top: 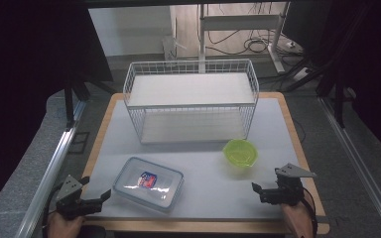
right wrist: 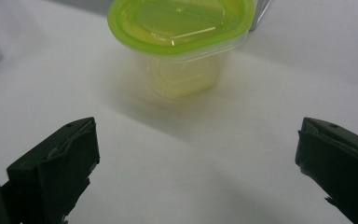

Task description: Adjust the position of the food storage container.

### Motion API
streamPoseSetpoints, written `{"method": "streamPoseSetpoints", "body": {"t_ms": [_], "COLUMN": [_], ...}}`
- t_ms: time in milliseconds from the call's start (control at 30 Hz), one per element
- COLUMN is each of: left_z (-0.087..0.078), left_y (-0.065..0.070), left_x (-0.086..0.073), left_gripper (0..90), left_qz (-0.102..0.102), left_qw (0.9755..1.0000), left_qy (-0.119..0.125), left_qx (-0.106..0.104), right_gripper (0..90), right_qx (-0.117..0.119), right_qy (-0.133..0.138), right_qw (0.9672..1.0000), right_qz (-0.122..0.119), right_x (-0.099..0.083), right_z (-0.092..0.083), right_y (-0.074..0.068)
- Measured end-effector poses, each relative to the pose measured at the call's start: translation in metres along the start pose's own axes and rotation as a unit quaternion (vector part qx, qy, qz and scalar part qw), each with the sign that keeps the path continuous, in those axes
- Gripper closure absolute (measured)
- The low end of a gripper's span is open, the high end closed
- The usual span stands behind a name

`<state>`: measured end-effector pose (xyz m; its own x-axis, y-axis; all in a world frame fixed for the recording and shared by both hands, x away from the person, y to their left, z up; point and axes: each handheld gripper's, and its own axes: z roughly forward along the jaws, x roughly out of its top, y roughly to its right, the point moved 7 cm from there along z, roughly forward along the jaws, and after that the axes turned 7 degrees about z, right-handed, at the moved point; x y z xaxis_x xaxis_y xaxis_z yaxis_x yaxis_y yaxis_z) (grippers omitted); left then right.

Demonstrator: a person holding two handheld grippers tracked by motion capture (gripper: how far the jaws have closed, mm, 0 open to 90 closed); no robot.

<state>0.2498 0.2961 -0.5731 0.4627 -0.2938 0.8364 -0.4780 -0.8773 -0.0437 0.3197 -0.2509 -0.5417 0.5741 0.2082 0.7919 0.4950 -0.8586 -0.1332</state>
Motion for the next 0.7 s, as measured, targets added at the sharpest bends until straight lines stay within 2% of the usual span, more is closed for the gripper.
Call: {"method": "streamPoseSetpoints", "body": {"t_ms": [300, 600, 700], "left_z": [0.0, 0.003, 0.004], "left_y": [-0.001, -0.002, -0.002], "left_x": [0.001, 0.001, 0.0], "left_gripper": [5.1, 5.0, 5.3], "left_qz": [0.006, 0.012, 0.012], "left_qw": [1.0, 0.9998, 0.9996], "left_qy": [-0.003, -0.013, -0.02], "left_qx": [0.007, 0.013, 0.016], "right_gripper": [0.0, 0.0, 0.0], "right_qx": [-0.004, -0.014, -0.016], "right_qy": [0.004, 0.0, -0.003], "right_qw": [1.0, 0.9998, 0.9998], "right_qz": [0.004, -0.012, -0.008], "right_x": [-0.001, 0.0, -0.001], "right_z": [0.005, 0.012, 0.014], "right_y": [0.002, 0.0, 0.001]}}
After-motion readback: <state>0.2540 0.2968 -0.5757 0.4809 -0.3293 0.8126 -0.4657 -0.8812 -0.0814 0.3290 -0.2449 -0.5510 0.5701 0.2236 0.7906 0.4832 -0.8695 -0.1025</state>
